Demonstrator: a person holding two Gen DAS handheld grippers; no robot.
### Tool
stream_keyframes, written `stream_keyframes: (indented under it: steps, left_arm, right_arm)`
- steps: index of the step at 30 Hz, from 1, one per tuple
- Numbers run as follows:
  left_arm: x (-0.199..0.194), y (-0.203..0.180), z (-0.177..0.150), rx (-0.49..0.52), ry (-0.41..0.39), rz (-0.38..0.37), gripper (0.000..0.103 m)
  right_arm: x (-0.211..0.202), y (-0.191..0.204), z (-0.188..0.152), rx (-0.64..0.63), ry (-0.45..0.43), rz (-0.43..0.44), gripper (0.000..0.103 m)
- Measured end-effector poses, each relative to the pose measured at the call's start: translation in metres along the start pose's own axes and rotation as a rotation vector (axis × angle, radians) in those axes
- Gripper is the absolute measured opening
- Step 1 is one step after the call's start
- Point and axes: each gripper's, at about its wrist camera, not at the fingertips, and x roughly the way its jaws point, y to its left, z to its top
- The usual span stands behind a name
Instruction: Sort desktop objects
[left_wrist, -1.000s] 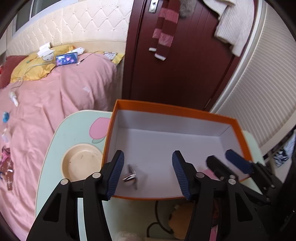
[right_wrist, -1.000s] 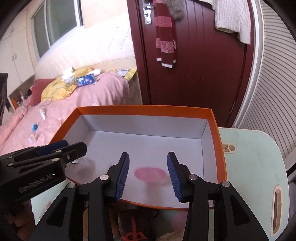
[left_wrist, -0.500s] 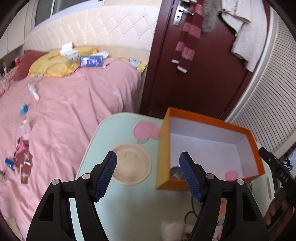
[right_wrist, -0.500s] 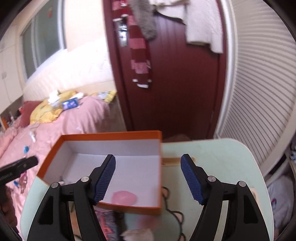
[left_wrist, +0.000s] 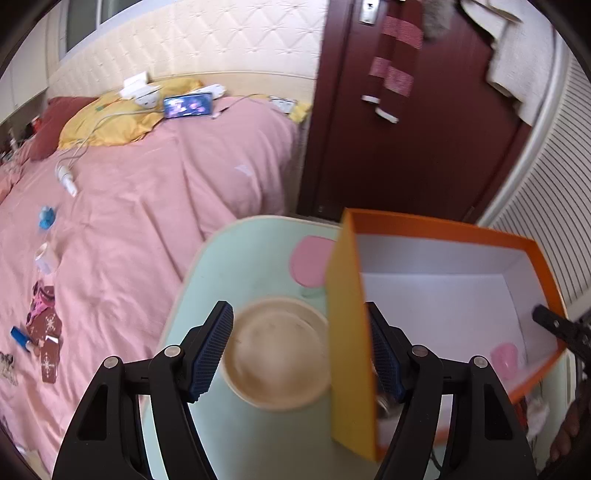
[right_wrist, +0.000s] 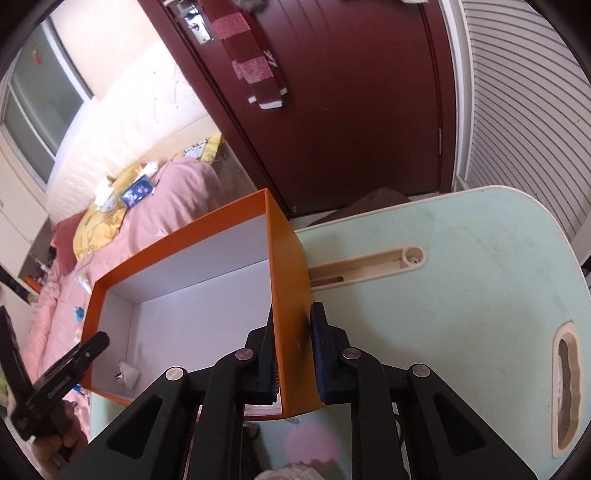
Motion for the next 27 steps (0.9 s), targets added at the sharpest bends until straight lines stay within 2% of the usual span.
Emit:
stream_keyframes:
  steps: [3, 11, 16, 21, 25, 26, 27]
  left_arm:
    - [0.007, 0.014, 0.013, -0.028, -0.008, -0.006, 0.071]
    - [0.018, 0.01, 0.034, 0.048, -0.056, 0.06, 0.071]
    - [0.027, 0.013, 0.043, 0.045, -0.054, 0.067, 0.071]
    - [0.026, 0.012, 0.045, 0.038, -0.057, 0.053, 0.071]
    - [-0.005, 0.02, 0.044, -0.016, -0.14, -0.013, 0.071]
    - [-0.012, 0.022, 0.044, -0.029, -0.161, -0.03, 0.071]
    - [-0.02, 0.024, 0.044, -0.042, -0.181, -0.046, 0.071]
  right_arm:
    - [0.005, 0.007, 0.003, 0.005, 0.013, 0.02, 0.014]
    - [0.01, 0.026, 0.0, -0.022, 0.04, 0.021, 0.014]
    - [0.008, 0.034, -0.006, -0.04, 0.043, -0.002, 0.015]
    - [0.009, 0.035, -0.008, -0.041, 0.043, -0.002, 0.016]
    - [0.008, 0.035, -0.006, -0.034, 0.038, 0.007, 0.017]
    - [0.005, 0.035, -0.007, -0.037, 0.022, 0.007, 0.019]
    - [-0.003, 0.038, -0.007, -0.054, -0.015, 0.004, 0.026]
